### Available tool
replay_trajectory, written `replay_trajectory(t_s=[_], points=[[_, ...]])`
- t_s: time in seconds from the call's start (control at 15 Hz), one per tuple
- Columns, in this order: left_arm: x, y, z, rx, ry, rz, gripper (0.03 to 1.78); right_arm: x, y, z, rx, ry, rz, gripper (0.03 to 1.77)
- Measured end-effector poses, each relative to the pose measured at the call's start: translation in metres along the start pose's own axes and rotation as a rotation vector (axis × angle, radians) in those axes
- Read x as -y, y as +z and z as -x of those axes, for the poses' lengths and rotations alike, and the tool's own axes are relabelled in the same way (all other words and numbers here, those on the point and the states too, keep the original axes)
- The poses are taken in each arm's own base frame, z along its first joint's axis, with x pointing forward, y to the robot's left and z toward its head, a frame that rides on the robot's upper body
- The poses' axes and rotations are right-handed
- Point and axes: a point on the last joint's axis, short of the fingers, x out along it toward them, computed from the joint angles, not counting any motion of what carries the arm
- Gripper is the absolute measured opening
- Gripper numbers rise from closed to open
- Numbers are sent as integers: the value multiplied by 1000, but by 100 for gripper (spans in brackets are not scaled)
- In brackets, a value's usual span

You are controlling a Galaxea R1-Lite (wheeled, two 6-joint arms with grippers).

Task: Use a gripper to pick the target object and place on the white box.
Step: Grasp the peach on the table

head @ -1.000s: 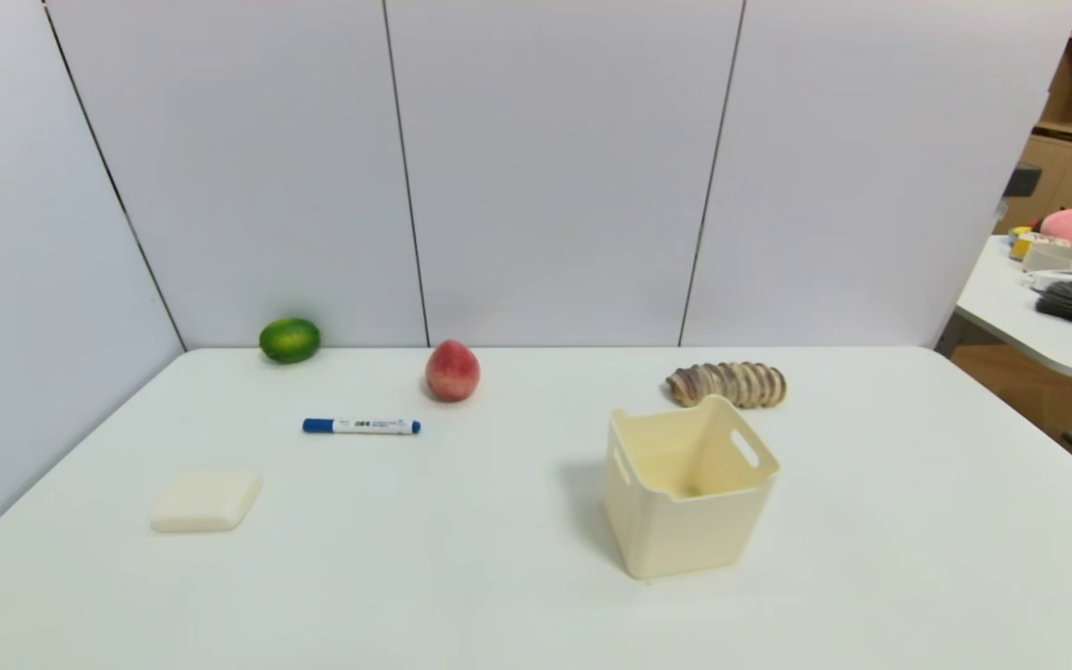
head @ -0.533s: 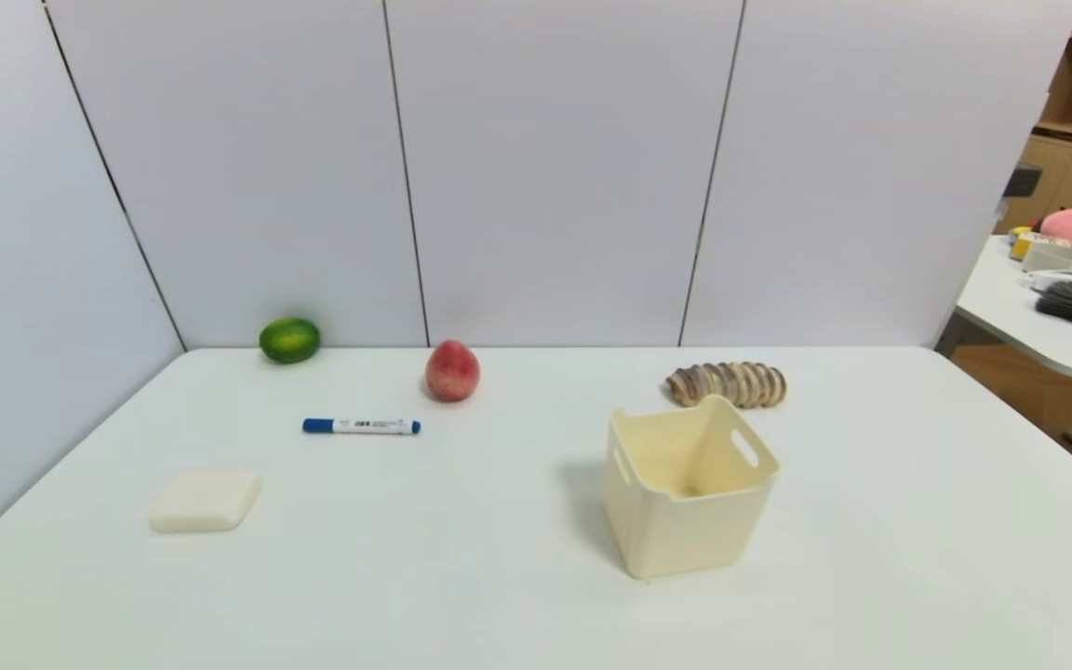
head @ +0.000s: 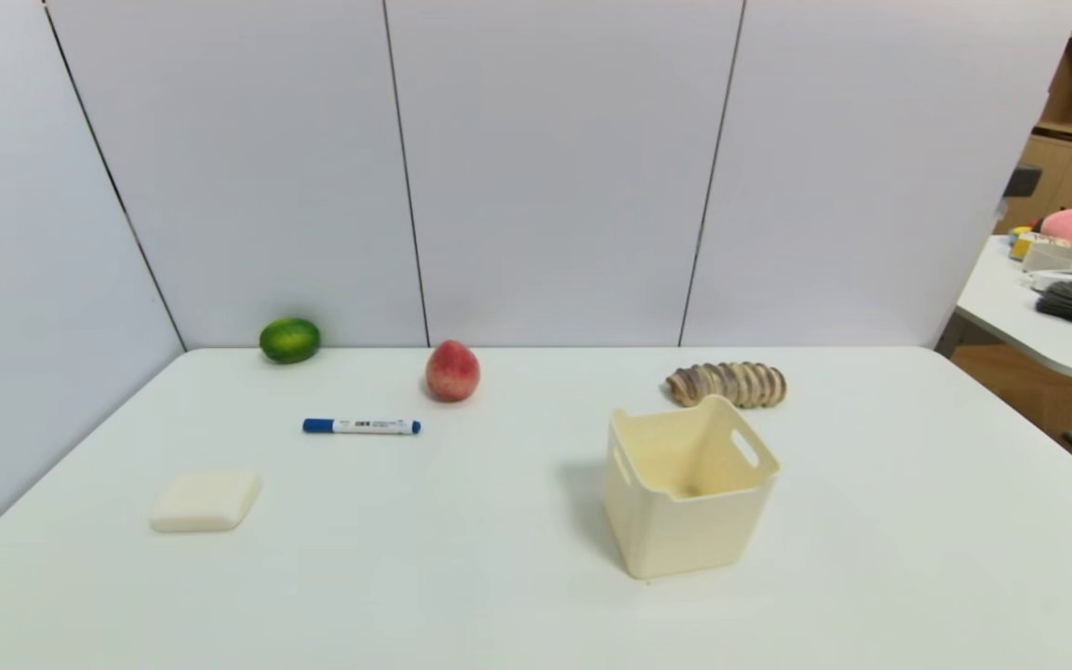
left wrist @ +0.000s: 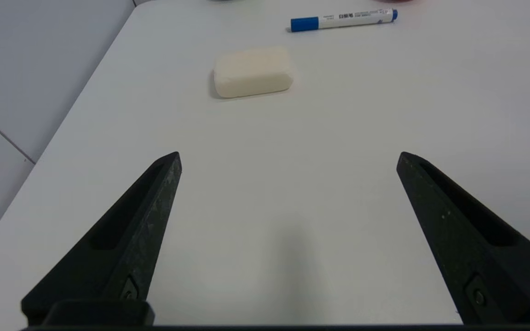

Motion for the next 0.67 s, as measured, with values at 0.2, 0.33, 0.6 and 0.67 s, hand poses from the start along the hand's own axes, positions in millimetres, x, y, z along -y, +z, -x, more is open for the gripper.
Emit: replay_trajectory(t_s=[0.2,0.33,0.6,0.67], points=[[-4,41,-12,-134,-21,-50,169,0,0,0,0,1,0,170],[-6,71,-32,-213,-42,-94,169,0,0,0,0,0,0,170],[-9,133,-100,-336,-97,-199,169,0,0,0,0,1,0,170],[-8,145,-121,-360,-114,-226,169,0,0,0,0,0,0,170]])
